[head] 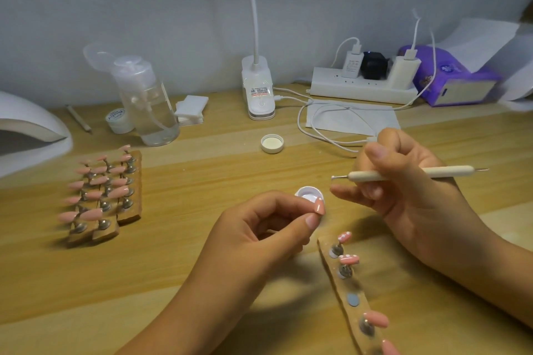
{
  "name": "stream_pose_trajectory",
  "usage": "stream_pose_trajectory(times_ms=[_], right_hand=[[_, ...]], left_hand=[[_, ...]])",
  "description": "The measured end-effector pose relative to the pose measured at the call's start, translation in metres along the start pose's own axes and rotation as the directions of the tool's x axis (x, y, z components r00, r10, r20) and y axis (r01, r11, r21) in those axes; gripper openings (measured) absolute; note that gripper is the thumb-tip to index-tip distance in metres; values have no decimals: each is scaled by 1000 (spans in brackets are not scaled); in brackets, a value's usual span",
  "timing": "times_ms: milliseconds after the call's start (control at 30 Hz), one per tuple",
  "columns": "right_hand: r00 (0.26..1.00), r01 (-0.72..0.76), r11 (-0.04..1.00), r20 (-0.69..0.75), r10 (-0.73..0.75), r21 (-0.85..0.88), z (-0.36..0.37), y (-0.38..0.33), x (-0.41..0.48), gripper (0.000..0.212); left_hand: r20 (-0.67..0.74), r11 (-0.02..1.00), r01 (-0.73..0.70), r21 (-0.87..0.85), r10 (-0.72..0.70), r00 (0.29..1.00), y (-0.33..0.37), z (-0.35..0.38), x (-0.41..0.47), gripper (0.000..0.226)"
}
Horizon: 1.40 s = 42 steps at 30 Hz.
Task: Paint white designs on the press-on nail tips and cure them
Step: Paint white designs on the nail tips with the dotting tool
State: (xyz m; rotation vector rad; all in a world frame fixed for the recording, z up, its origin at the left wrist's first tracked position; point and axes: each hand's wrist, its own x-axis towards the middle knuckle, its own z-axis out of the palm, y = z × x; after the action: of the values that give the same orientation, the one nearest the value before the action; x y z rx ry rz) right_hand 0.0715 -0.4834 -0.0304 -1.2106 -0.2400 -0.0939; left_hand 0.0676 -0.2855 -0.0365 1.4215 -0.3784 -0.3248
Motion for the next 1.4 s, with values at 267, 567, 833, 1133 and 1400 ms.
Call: stream_pose_trajectory(times_ms=[267,567,833,1133,1400], right_hand=[[996,-59,998,63,57,37,8,-2,-3,22],[995,-85,995,62,82,48,9,-1,-3,19],[995,-93,995,47,91,43,10,0,-2,19],[993,-109,993,54,107,39,9,-1,-3,19],[992,-111,993,58,109,37,9,-2,-2,20]], left_hand=[[9,999,-15,45,15,1000,-1,0,-1,10],[3,999,-10,41,9,1000,-2,0,0,8],[8,999,-9,36,9,1000,-2,0,0,9],[7,998,1,64,-1,1000,-2,-1,-1,11],[8,998,-1,70,1,1000,-3,-1,0,10]])
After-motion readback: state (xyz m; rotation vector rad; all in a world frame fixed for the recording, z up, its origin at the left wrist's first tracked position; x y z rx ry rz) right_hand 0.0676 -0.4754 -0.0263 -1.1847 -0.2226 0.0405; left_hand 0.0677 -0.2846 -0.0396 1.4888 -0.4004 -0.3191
